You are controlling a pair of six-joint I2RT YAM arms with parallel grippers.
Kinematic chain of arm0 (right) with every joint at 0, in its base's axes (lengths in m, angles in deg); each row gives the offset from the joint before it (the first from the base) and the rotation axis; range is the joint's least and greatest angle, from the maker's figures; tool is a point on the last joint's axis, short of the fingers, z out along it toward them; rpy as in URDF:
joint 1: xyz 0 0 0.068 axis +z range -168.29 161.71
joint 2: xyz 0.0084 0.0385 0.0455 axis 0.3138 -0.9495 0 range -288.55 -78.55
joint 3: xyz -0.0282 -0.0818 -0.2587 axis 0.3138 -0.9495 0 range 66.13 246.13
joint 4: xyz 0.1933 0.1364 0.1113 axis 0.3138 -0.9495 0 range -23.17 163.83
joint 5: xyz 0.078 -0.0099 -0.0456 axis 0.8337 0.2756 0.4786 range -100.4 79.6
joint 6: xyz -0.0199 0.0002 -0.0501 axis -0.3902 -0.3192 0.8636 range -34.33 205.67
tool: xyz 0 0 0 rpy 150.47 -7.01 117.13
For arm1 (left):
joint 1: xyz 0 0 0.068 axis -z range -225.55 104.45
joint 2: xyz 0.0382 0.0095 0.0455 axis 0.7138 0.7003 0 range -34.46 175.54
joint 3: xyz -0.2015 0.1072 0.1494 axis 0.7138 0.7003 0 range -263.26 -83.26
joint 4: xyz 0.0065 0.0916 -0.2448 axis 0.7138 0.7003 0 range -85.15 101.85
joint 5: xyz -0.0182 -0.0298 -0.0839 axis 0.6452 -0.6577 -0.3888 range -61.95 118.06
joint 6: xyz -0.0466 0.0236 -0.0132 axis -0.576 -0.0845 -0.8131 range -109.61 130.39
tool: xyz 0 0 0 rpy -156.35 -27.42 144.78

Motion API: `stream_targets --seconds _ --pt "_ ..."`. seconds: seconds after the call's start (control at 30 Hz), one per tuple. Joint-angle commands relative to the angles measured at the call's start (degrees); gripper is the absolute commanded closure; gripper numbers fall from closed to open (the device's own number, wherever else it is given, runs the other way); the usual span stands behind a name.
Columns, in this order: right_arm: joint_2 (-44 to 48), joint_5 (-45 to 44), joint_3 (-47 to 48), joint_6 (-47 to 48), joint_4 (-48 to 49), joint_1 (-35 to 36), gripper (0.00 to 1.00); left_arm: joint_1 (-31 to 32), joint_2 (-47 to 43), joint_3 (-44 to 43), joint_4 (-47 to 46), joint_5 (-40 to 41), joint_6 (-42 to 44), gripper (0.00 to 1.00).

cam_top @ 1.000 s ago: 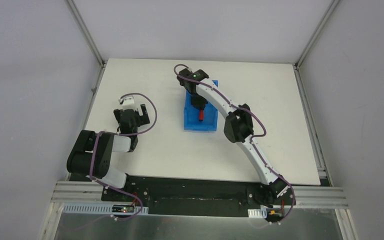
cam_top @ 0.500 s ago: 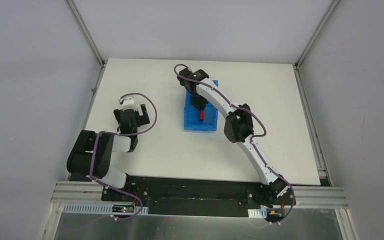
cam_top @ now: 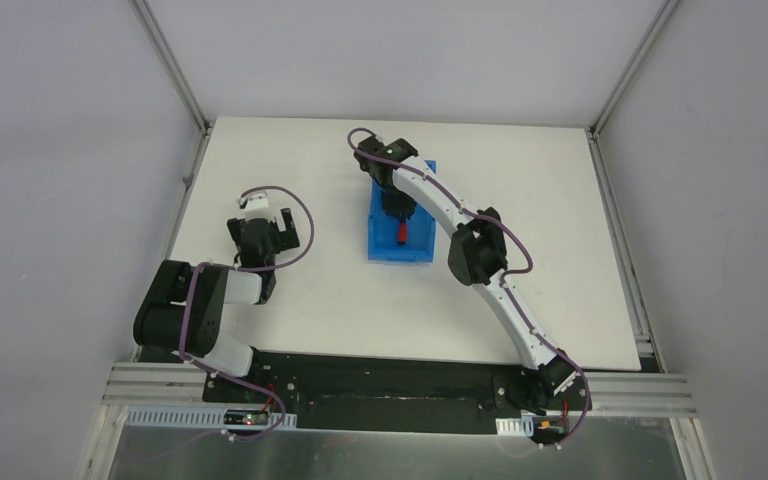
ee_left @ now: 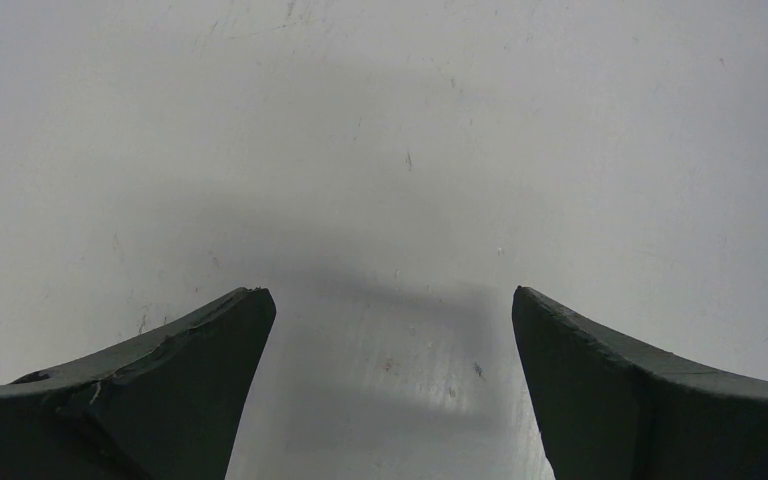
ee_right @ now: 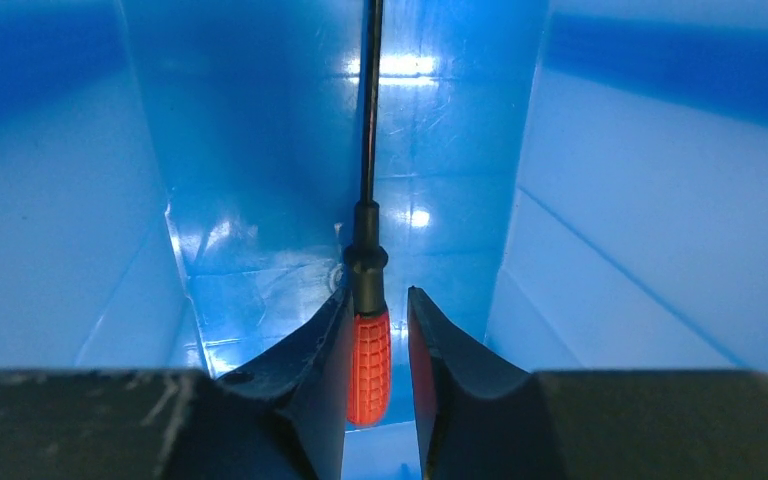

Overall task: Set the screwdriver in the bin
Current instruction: Place the screwdriver in the bin.

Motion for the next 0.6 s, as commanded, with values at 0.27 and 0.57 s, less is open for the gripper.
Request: stream_targets --seconds 0.27,0.57 --pt "0.9 -0.2 2.6 0.3 0.2 -0.6 0.71 -0.3 0.0 -0.8 -1.1 0.7 -0.3 0.01" --pt "3.6 0.4 5.4 1.7 -0.4 -1.1 0.7 -0.2 -0.1 -0.8 -1.1 0.7 -0.3 0.01"
